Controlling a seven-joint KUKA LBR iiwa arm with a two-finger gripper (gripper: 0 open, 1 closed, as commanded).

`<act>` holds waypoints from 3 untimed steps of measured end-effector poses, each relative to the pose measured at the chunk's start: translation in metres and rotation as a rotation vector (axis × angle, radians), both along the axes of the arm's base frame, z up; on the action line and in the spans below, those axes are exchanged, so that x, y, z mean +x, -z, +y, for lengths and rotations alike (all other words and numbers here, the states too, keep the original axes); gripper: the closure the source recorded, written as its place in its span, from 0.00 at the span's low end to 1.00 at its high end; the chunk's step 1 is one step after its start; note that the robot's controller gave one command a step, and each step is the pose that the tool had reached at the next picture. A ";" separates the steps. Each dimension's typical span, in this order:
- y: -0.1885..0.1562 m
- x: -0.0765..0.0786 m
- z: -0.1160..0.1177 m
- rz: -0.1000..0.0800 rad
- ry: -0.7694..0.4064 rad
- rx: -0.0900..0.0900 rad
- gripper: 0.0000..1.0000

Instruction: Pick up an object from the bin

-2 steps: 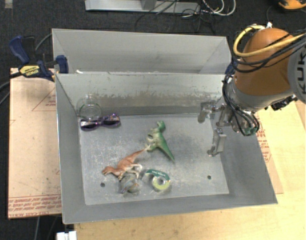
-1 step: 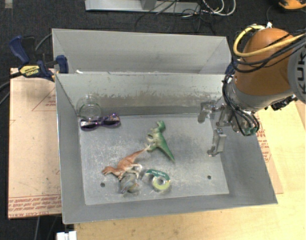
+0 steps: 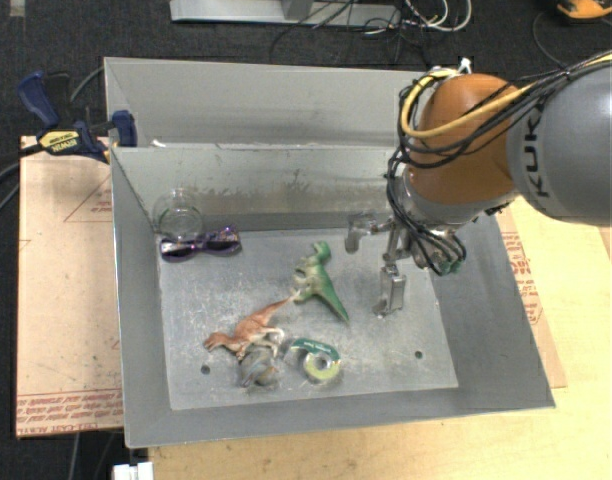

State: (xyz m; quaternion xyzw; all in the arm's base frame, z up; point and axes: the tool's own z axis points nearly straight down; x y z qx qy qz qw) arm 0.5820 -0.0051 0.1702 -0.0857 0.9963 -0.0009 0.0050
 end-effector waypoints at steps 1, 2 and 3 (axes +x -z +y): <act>0.083 -0.029 -0.014 0.017 -0.023 0.001 0.00; 0.090 0.017 0.047 -0.002 -0.164 -0.001 0.00; 0.096 0.006 0.071 0.018 -0.131 0.003 0.00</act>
Offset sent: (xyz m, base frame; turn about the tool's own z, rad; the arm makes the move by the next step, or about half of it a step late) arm 0.0281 0.0649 -0.0939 -0.2073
